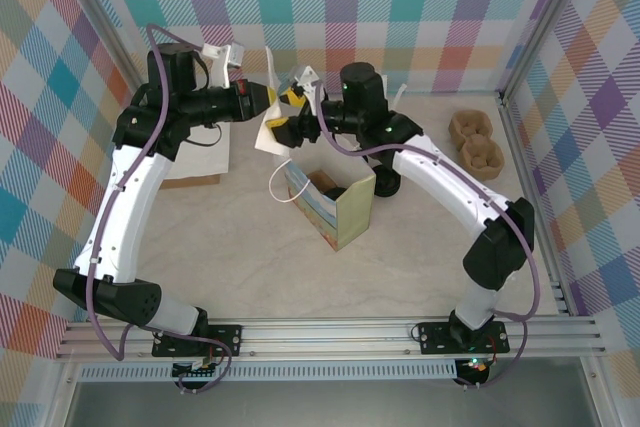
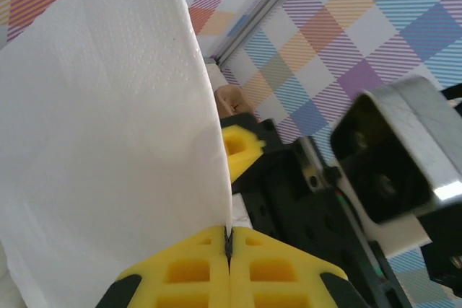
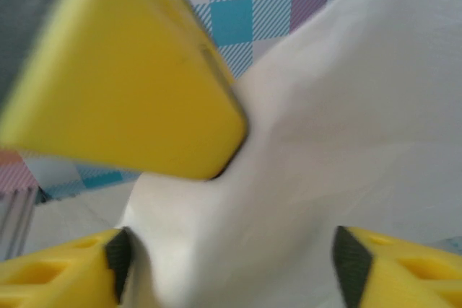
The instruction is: Pack the takeout coffee
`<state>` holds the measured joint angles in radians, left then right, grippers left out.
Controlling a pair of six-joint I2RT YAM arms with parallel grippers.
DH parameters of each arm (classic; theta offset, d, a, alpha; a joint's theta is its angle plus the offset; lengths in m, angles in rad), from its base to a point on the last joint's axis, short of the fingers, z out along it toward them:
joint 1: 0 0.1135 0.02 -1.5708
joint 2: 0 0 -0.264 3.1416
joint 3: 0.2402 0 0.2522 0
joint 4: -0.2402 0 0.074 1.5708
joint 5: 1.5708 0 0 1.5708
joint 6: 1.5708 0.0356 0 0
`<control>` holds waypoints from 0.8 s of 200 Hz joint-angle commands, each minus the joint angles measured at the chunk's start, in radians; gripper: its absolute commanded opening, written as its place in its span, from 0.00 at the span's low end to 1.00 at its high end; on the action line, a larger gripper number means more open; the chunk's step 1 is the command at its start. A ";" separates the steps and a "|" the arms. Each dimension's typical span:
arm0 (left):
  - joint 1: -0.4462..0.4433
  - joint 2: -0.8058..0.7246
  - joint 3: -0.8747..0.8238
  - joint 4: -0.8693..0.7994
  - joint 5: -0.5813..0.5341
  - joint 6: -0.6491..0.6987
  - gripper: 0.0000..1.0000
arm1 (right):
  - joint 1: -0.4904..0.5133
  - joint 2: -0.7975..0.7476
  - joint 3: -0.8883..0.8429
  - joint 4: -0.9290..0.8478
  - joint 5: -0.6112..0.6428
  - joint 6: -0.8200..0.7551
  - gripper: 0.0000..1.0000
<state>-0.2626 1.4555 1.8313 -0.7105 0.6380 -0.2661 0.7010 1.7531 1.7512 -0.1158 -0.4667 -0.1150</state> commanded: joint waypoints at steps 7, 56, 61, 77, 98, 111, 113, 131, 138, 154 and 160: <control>-0.019 -0.030 0.029 0.049 0.030 -0.012 0.00 | 0.006 0.020 0.090 -0.044 -0.039 0.065 0.48; -0.021 -0.087 0.021 0.089 0.001 -0.012 0.17 | 0.006 -0.011 0.185 -0.205 -0.023 0.026 0.00; -0.021 -0.100 0.016 0.098 -0.005 -0.010 0.21 | 0.006 -0.018 0.194 -0.225 -0.016 -0.001 0.00; -0.021 -0.146 -0.012 0.141 -0.035 -0.010 0.35 | 0.006 -0.042 0.214 -0.297 -0.004 -0.046 0.00; -0.021 -0.230 -0.072 0.203 -0.093 0.002 0.58 | 0.006 -0.076 0.241 -0.395 0.018 -0.100 0.00; -0.021 -0.289 -0.126 0.245 -0.146 0.009 0.71 | 0.006 -0.102 0.249 -0.439 0.040 -0.126 0.00; -0.021 -0.297 -0.134 0.251 -0.155 0.009 0.72 | 0.006 -0.106 0.249 -0.444 0.043 -0.130 0.00; -0.021 -0.371 -0.204 0.290 -0.229 0.023 0.80 | 0.004 -0.144 0.252 -0.488 0.064 -0.160 0.00; -0.021 -0.391 -0.226 0.298 -0.257 0.025 0.82 | 0.002 -0.158 0.250 -0.501 0.067 -0.166 0.00; -0.021 -0.428 -0.271 0.303 -0.310 0.031 0.84 | -0.007 -0.186 0.245 -0.530 0.072 -0.171 0.00; -0.022 -0.439 -0.287 0.302 -0.332 0.031 0.85 | -0.011 -0.194 0.244 -0.542 0.076 -0.173 0.00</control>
<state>-0.2680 1.0451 1.6066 -0.4671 0.4286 -0.2596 0.6998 1.6138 1.9713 -0.5735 -0.4080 -0.2375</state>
